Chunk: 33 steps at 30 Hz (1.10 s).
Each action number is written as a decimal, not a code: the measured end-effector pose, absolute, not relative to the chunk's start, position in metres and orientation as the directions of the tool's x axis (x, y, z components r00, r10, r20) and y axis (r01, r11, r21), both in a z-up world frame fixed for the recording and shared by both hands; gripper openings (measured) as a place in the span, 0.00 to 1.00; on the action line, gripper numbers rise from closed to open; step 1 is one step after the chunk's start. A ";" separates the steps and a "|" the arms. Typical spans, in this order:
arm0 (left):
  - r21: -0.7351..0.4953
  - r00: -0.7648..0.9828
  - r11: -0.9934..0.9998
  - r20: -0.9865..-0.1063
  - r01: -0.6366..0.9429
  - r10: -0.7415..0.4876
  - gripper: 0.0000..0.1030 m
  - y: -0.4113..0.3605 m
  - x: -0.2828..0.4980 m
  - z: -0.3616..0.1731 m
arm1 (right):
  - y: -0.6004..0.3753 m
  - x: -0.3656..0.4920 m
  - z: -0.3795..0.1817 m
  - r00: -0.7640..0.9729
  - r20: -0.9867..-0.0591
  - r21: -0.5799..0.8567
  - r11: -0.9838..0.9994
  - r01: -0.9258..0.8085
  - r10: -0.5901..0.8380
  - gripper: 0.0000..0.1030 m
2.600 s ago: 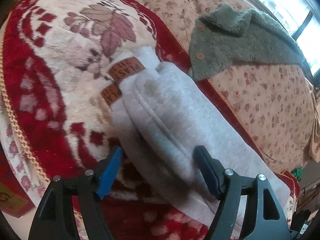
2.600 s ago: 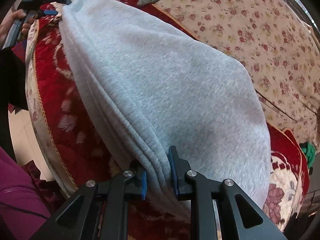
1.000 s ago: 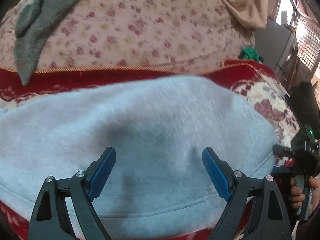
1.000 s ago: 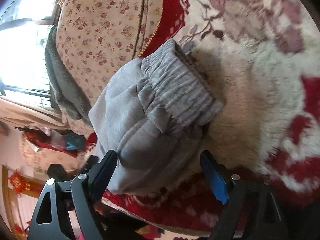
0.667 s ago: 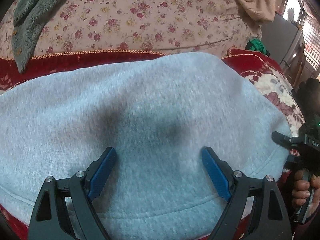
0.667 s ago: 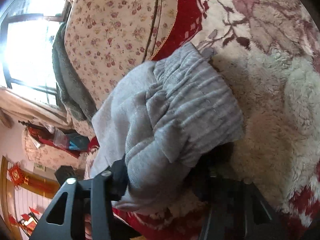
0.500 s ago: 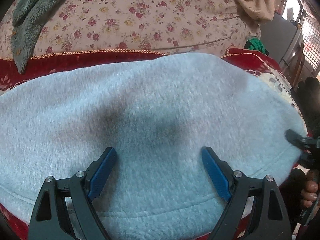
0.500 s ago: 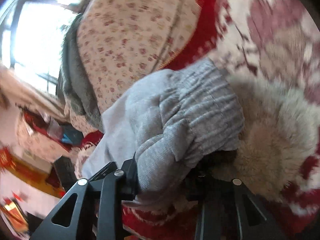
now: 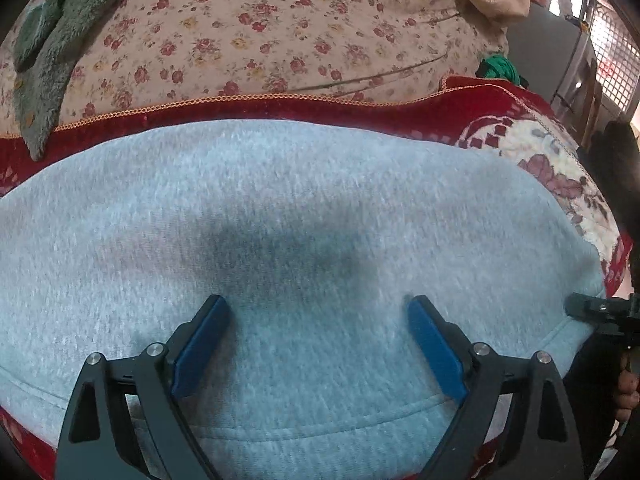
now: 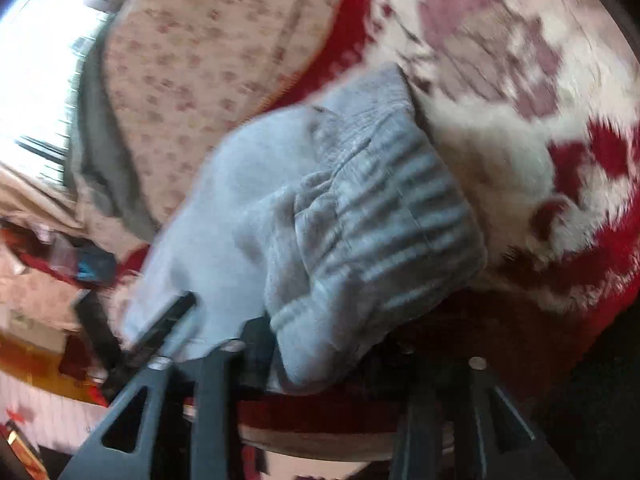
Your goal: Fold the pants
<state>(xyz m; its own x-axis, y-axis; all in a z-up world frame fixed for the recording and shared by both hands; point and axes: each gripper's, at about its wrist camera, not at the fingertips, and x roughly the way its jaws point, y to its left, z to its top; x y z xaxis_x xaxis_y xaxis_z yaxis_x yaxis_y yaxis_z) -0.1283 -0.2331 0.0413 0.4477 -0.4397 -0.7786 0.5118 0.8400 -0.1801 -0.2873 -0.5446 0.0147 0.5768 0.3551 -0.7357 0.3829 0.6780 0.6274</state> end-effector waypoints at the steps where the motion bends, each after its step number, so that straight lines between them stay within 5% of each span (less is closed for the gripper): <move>1: -0.194 0.438 0.837 -0.779 0.512 -0.449 0.88 -0.231 -0.126 0.042 | -0.548 -0.291 0.020 0.568 -0.754 0.599 0.702 0.386 0.330 0.74; 9: -0.169 0.497 0.857 -0.754 0.486 -0.430 0.88 -0.208 -0.098 0.061 | -0.565 -0.303 0.096 0.618 -0.786 0.313 0.869 0.384 0.011 0.76; 20: -0.170 0.545 0.935 -0.774 0.311 -0.322 0.88 -0.200 -0.030 0.050 | -0.470 -0.181 0.088 0.649 -0.733 0.333 0.939 0.082 0.203 0.77; 27: -0.154 0.532 0.947 -0.796 0.282 -0.288 0.98 -0.208 -0.002 0.022 | -0.458 -0.140 0.035 0.540 -0.835 0.215 0.966 0.140 0.108 0.77; 33: -0.202 0.527 0.935 -0.782 0.293 -0.334 1.00 -0.200 -0.002 0.023 | -0.447 -0.142 0.031 0.558 -0.828 0.138 0.984 0.111 0.053 0.82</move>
<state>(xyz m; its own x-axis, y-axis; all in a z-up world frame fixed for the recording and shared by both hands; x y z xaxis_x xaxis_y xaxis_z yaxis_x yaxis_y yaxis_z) -0.0018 -0.2000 0.0234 0.5268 -0.3340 -0.7816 0.2927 0.9346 -0.2021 -0.1423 -0.4469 0.0314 0.5584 0.0533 -0.8279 0.1112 0.9841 0.1384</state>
